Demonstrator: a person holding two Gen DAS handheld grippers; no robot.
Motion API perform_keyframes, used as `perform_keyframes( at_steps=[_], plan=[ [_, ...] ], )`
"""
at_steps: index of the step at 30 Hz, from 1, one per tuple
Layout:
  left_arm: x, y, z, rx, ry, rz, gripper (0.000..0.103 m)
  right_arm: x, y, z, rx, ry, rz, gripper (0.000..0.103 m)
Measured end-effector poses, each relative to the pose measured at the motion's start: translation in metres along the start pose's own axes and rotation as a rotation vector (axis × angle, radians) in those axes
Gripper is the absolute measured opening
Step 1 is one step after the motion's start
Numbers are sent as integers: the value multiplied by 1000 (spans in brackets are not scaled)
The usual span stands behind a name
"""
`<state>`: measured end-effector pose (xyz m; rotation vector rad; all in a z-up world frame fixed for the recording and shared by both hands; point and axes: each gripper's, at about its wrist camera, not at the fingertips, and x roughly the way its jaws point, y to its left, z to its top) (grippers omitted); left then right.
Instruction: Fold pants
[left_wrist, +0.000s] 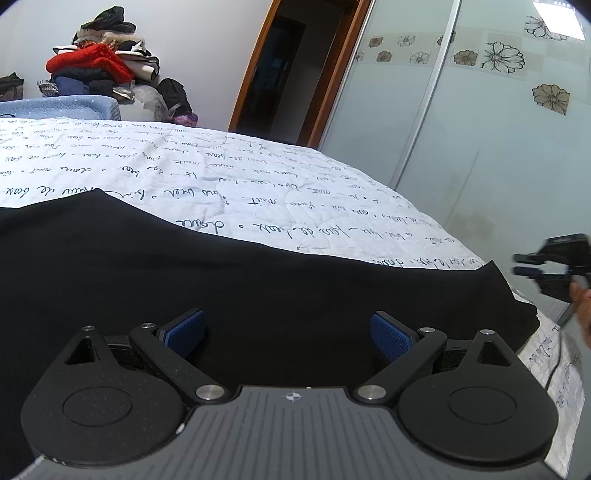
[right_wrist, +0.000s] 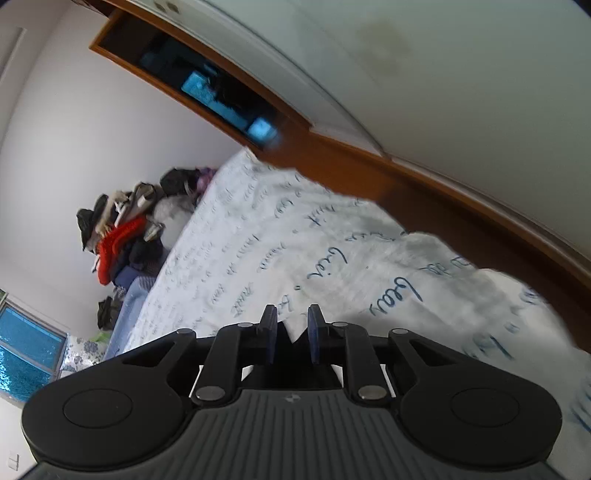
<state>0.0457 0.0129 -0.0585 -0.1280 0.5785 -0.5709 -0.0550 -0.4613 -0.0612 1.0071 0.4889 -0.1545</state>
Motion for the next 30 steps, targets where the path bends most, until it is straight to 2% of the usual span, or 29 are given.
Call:
perform_keyframes(
  at_steps=[3,6,9,11,13,17,22,30],
  plan=[
    [0,0,0,-1,1,-1,98,-30,6,-22,10,29,81,17],
    [1,1,1,-6,0,-9,99,-46,3,-47,27,57,54,17],
    [1,2,1,-12,3,-17,99,-44,-14,-59,110,75,63,17],
    [1,2,1,-16,4,-20,99,-38,-23,-61,161,85,50,17],
    [1,3,1,-20,2,-22,99,-30,-25,-63,183,107,2,17],
    [0,5,1,-36,-4,-29,99,-31,-21,-66,168,107,-59,17],
    [0,6,1,-46,-5,-33,99,-32,-28,-66,186,97,-62,17],
    [0,6,2,-50,-6,-34,99,-12,-27,-65,197,149,-47,17]
  ],
)
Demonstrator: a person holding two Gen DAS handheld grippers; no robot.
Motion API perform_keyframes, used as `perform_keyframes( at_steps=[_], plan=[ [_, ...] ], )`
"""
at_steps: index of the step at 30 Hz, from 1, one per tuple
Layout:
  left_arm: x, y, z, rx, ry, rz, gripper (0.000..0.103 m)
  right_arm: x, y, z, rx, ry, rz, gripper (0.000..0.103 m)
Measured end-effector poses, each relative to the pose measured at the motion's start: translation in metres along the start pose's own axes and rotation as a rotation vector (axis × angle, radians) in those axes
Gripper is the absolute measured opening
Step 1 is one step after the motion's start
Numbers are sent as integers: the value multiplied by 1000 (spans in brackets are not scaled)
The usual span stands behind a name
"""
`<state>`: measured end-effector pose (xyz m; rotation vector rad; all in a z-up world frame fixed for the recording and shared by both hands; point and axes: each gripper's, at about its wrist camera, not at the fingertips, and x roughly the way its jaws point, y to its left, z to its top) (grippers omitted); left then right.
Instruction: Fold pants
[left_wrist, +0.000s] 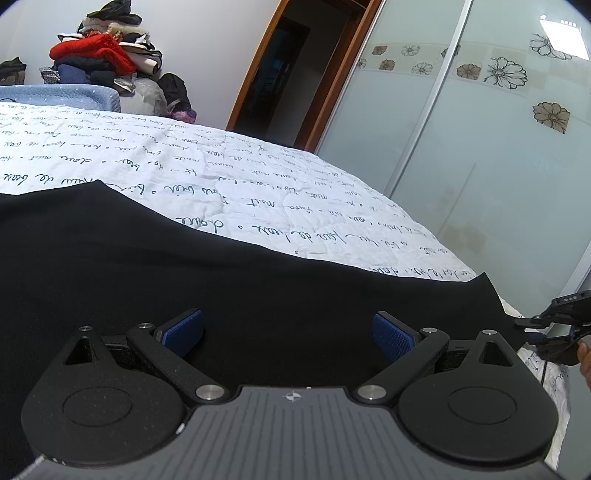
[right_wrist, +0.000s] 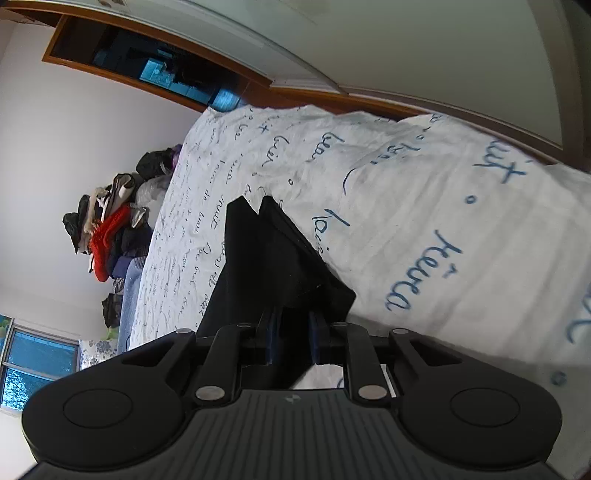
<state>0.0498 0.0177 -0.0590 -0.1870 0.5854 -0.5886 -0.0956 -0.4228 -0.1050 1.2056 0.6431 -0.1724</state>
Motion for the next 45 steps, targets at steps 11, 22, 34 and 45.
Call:
perform_keyframes(
  at_steps=[11,22,34,45],
  plan=[
    [1,2,0,-8,0,-2,99,-34,8,-21,-32,-211,72,9],
    [1,3,0,-15,-1,0,99,-34,-28,-6,66,-301,57,11],
    [0,2,0,-11,4,4,100,41,81,-40,-160,4,262,71],
    [-3,3,1,-24,-10,18,99,211,198,-81,-228,618,307,71]
  ],
)
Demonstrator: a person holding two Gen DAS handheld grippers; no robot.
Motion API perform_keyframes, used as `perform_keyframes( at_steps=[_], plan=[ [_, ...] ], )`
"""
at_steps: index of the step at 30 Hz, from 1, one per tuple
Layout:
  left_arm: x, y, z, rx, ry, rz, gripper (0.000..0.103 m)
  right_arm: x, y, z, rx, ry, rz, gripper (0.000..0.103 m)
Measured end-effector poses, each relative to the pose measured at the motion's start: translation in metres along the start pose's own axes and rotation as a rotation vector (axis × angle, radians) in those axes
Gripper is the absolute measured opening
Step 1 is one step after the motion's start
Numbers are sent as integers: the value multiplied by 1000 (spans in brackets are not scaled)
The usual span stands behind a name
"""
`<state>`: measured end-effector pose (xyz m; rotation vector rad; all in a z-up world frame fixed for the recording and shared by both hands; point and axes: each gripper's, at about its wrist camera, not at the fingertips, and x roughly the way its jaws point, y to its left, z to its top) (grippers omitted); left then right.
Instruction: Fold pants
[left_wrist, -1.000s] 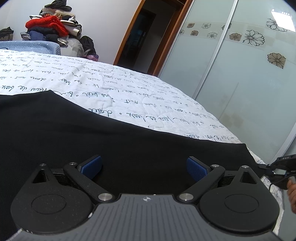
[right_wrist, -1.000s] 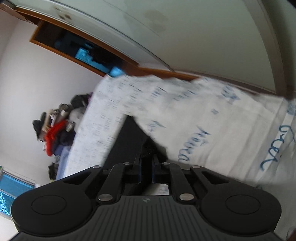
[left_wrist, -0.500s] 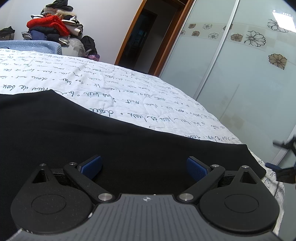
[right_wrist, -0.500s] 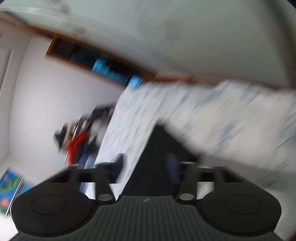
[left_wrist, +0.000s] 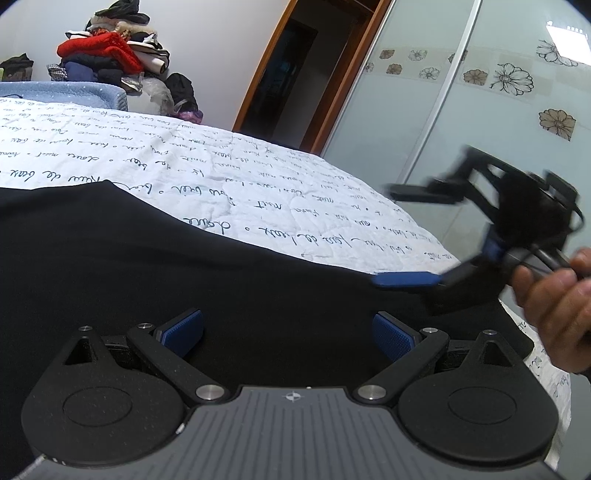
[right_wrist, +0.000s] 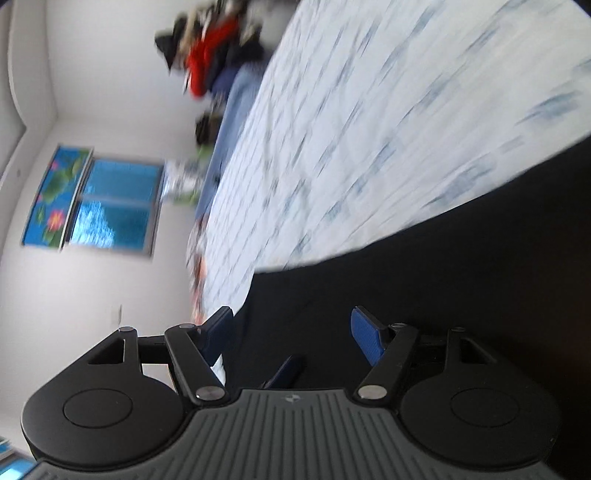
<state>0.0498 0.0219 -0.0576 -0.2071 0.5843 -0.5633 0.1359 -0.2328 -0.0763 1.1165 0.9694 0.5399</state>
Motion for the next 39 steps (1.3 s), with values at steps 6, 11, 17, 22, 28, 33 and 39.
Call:
perform_keyframes(
  at_steps=[6,11,17,22,28,33,39],
  plan=[
    [-47,10,4,-49,-130,46,101,60,46,26,-54,128,87,81],
    [-74,33,-2,-54,-213,165,102,125,88,45,-167,256,107,84],
    [-71,77,-7,-322,-217,156,102,197,91,57,-233,375,-27,84],
    [-73,76,-7,-333,-230,129,102,202,92,57,-301,370,-85,84],
    [-73,75,-10,-355,-233,112,102,215,96,52,-318,449,-70,85],
    [-73,75,-13,-363,-235,110,102,233,106,42,-348,533,-42,85],
    [-74,71,-13,-360,-233,114,102,252,97,50,-245,551,-2,87]
  ],
)
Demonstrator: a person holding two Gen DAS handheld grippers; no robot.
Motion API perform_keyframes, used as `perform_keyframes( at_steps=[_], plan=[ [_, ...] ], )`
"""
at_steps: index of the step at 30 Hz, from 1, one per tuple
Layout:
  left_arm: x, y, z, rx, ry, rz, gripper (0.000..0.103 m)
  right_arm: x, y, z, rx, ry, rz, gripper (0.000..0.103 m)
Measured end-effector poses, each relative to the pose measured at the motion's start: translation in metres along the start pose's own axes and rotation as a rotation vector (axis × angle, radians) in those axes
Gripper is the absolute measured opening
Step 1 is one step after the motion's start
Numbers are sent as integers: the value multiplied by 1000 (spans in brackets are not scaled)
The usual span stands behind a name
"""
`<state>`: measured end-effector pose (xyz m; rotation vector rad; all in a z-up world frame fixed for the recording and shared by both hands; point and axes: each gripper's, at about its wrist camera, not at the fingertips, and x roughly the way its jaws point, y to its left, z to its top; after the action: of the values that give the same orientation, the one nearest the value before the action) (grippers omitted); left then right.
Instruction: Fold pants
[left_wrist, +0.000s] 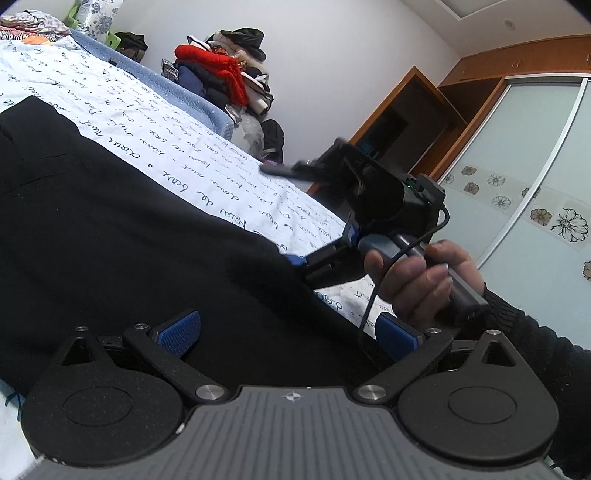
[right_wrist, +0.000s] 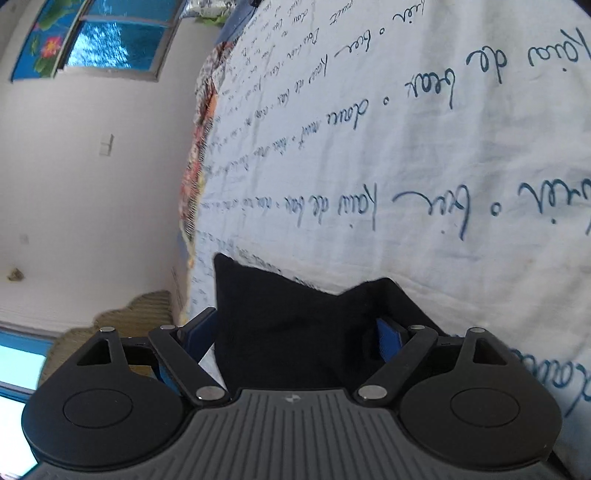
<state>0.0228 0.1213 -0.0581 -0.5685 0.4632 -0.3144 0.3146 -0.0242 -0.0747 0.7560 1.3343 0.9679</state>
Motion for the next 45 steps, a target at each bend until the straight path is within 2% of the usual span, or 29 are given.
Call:
perform_keyframes(
  at_steps=[3,8,13,15,19,22,23,24,27,28,30,31,32,33,35,39,41,42,43,44,45],
  plan=[
    [0,0,0,0,0,-1,102,-7,-3,2,36,-32,70,87],
    [0,0,0,-1,1,-1,102,-10,-18,4,101,-96,122,87],
    [-1,-2,0,13,8,9,102,-10,-30,3,139,-113,127,85],
    [-8,-3,3,20,1,42,101,-19,-26,-3,130,-123,105,86],
    [-53,0,16,49,-103,127,102,-70,-9,-39,75,-264,27,87],
    [-91,16,36,48,-185,213,102,-114,3,-91,2,-351,50,87],
    [-101,24,45,34,-206,256,102,-126,3,-112,-3,-377,66,90],
    [-109,34,54,2,-221,302,102,-136,2,-133,-4,-404,79,96],
    [-116,71,82,-151,-205,376,102,-153,-7,-192,19,-468,123,97],
    [-114,84,89,-217,-172,379,102,-156,-13,-209,31,-490,140,97],
    [-103,113,97,-353,-72,322,102,-159,-25,-242,57,-537,177,97],
    [-98,125,99,-418,-46,327,102,-159,-31,-254,68,-553,185,97],
    [-95,137,100,-483,-30,342,102,-156,-36,-264,77,-562,183,97],
    [-92,146,100,-528,-16,320,102,-154,-41,-273,85,-569,179,97],
    [-88,158,103,-576,-9,287,102,-151,-55,-285,120,-578,193,97],
    [-90,164,112,-640,22,294,99,-141,-71,-289,161,-600,248,96],
    [-94,161,111,-651,19,323,81,-141,-71,-286,156,-607,273,96],
    [-95,161,111,-627,35,357,61,-141,-70,-284,147,-607,274,96],
    [-95,163,111,-607,56,396,33,-141,-68,-283,140,-603,271,96],
    [-97,166,110,-591,64,439,15,-141,-66,-284,131,-598,267,97],
    [-95,168,109,-569,75,459,14,-141,-64,-283,120,-594,264,97]
  ],
)
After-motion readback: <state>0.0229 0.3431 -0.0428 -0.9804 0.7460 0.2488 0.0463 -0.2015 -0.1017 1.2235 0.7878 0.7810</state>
